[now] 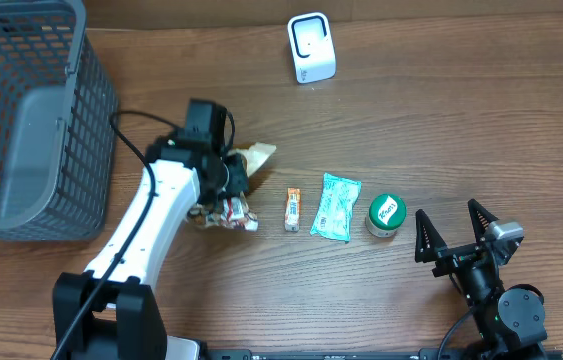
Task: Scan the item barcode
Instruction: 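Lift the Panipee bag out and lower it left of the orange box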
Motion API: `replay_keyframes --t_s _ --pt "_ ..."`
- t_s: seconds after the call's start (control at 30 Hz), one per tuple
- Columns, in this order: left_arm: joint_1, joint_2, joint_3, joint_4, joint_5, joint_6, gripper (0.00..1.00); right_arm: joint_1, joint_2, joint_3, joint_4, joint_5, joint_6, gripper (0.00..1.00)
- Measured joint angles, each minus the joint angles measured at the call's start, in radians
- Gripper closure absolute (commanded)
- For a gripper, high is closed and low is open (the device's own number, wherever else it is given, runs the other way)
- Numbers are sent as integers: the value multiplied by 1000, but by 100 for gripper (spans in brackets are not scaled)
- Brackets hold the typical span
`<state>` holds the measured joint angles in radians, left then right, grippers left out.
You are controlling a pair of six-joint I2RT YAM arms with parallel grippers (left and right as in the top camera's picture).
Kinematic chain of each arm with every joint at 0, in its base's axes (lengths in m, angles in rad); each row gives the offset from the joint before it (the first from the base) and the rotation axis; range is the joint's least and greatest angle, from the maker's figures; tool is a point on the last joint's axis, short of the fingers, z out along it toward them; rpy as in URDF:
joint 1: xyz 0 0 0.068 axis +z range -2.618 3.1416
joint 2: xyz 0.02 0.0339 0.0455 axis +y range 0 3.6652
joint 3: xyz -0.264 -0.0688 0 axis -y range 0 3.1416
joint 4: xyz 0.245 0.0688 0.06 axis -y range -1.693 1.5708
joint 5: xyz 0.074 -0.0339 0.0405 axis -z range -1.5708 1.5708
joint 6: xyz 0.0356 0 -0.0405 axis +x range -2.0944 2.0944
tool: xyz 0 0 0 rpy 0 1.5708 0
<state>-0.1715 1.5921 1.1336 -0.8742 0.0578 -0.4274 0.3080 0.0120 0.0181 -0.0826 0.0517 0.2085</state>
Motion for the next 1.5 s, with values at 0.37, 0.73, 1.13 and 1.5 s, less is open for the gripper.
replay_keyframes --t_s 0.37,0.73,1.13,1.5 --pt "-45 0 -216 222 -18 -44 87 0 0 0 0 0 1 0" --pt "-45 0 -260 262 -56 -53 52 0 0 0 0 0 0 0" --pt "-45 0 -260 260 -64 -31 60 0 0 0 0 0 0 0" --pt "-45 0 -213 167 -91 -12 59 0 0 0 0 0 0 0"
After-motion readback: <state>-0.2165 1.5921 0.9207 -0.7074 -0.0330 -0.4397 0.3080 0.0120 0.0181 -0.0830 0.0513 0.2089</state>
